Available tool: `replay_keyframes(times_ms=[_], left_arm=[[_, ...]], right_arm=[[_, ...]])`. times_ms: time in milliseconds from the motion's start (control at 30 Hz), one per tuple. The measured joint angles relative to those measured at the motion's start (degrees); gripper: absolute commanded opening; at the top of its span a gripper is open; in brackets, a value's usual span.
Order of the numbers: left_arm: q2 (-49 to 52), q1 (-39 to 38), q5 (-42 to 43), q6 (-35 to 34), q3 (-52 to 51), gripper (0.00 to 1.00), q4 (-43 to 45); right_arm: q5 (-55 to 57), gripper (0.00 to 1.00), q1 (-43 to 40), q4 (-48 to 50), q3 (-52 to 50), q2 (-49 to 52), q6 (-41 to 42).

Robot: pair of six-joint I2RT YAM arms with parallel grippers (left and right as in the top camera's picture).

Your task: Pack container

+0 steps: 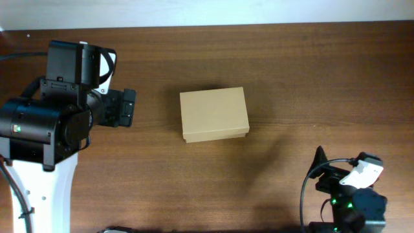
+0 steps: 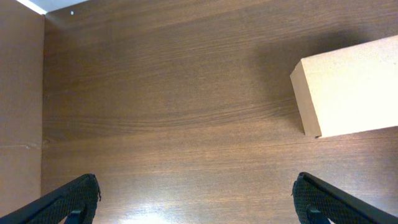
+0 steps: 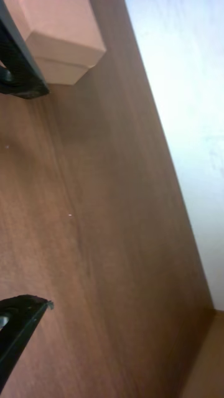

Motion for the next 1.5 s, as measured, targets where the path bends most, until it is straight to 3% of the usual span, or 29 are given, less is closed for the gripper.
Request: replay_keyframes(times_ms=[367, 1500], left_arm=[[0.0, 0.0, 0.0, 0.0, 0.0, 0.99, 0.0], [-0.1, 0.0, -0.1, 0.0, 0.0, 0.99, 0.0]], right_arm=[[-0.9, 0.99, 0.0, 0.8, -11.9, -4.9, 0.0], [-1.1, 0.99, 0.0, -2.6, -14.4, -4.9, -0.1]])
